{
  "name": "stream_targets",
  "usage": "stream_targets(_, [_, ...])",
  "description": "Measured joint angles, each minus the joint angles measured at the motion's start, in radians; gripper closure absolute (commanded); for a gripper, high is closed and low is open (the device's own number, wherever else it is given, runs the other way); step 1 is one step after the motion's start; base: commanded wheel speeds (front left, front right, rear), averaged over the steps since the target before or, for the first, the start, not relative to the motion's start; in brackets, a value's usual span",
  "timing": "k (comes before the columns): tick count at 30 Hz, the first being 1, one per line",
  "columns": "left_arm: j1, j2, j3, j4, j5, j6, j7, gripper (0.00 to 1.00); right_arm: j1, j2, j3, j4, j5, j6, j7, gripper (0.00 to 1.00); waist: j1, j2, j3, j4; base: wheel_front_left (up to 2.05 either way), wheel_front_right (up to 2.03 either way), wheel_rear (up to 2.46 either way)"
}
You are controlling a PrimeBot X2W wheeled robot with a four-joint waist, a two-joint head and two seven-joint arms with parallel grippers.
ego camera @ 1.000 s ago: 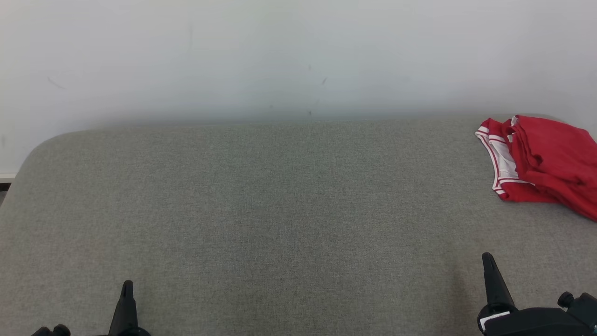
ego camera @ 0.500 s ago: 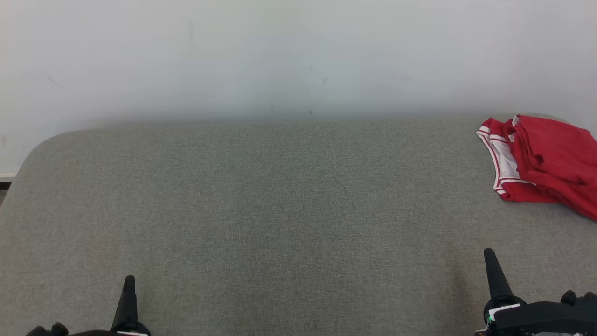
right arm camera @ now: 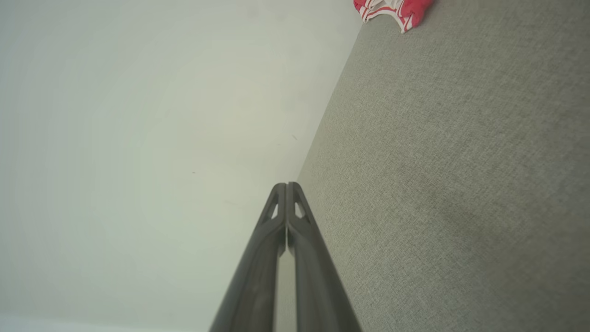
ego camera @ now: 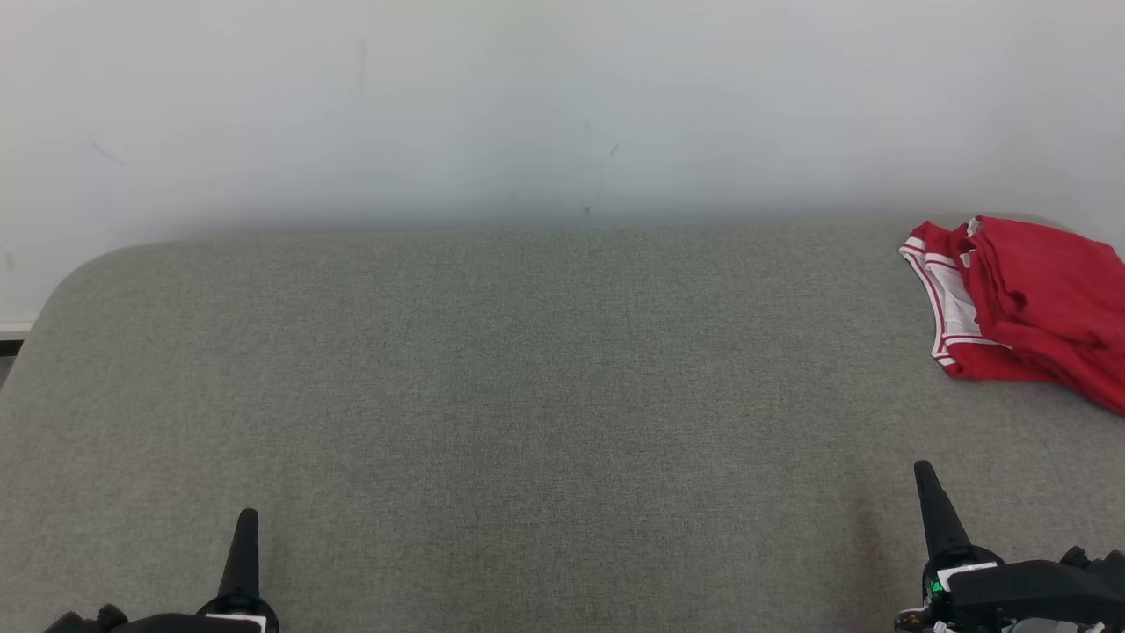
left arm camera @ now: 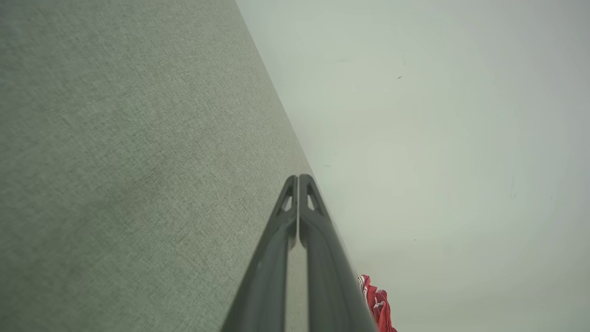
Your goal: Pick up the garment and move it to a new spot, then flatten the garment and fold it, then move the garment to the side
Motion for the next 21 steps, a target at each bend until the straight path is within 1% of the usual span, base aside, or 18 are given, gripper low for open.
stream_targets(21, [-0.022,-0.006,0.009,0.004,-0.181,-0.011,0.044,1.0,-0.025,0.005,-0.021,0.009,0.168,0.0,0.043,1.0,0.0,0.0,0.003,0.003,0.0,0.0,0.0])
